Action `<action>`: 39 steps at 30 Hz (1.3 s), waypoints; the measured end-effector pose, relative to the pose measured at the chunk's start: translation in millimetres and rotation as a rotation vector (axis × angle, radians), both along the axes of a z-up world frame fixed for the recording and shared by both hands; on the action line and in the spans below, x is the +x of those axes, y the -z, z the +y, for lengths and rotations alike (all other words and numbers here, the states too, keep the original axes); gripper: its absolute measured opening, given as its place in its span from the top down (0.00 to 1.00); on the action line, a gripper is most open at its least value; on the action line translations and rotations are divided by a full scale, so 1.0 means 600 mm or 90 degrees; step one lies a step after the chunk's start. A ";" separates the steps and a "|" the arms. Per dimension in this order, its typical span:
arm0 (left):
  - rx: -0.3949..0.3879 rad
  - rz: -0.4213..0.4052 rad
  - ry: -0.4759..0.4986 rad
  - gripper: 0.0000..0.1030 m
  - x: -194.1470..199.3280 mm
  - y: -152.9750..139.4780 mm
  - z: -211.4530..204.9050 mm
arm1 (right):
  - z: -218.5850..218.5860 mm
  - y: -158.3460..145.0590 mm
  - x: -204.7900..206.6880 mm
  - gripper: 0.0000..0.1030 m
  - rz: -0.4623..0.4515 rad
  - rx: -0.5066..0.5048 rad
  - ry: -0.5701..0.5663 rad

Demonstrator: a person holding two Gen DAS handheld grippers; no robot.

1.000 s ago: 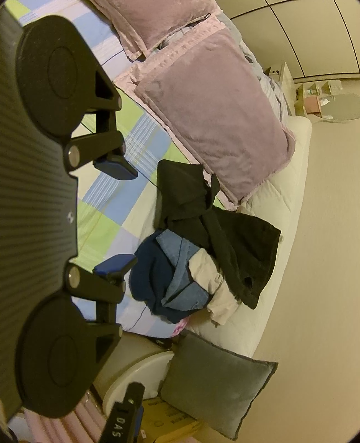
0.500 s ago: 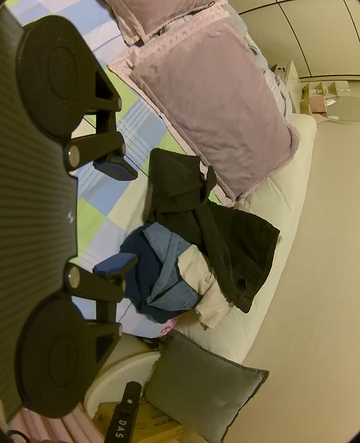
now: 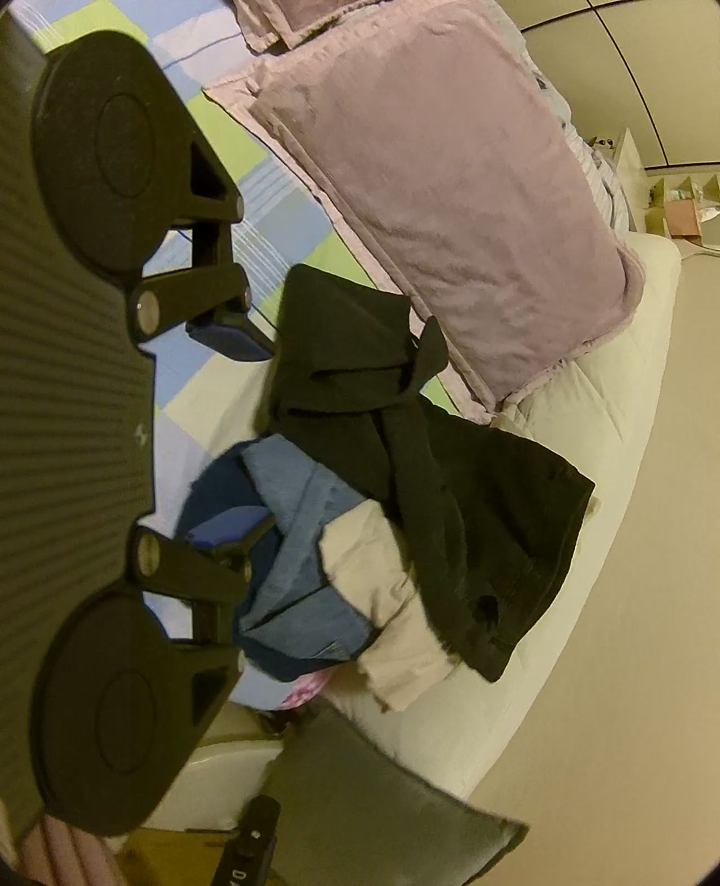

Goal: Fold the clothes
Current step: 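Grasp the black trousers with the left gripper while the right gripper grasps them too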

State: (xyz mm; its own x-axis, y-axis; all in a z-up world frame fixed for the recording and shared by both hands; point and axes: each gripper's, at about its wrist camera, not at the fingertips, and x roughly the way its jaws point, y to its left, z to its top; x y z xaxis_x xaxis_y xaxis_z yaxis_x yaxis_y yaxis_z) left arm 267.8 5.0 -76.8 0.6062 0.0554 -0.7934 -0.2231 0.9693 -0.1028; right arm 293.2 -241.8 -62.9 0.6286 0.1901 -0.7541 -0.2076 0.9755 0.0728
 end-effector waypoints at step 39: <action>-0.035 0.138 -0.096 0.47 0.325 0.239 0.063 | -0.054 0.162 0.449 0.58 0.116 0.341 0.112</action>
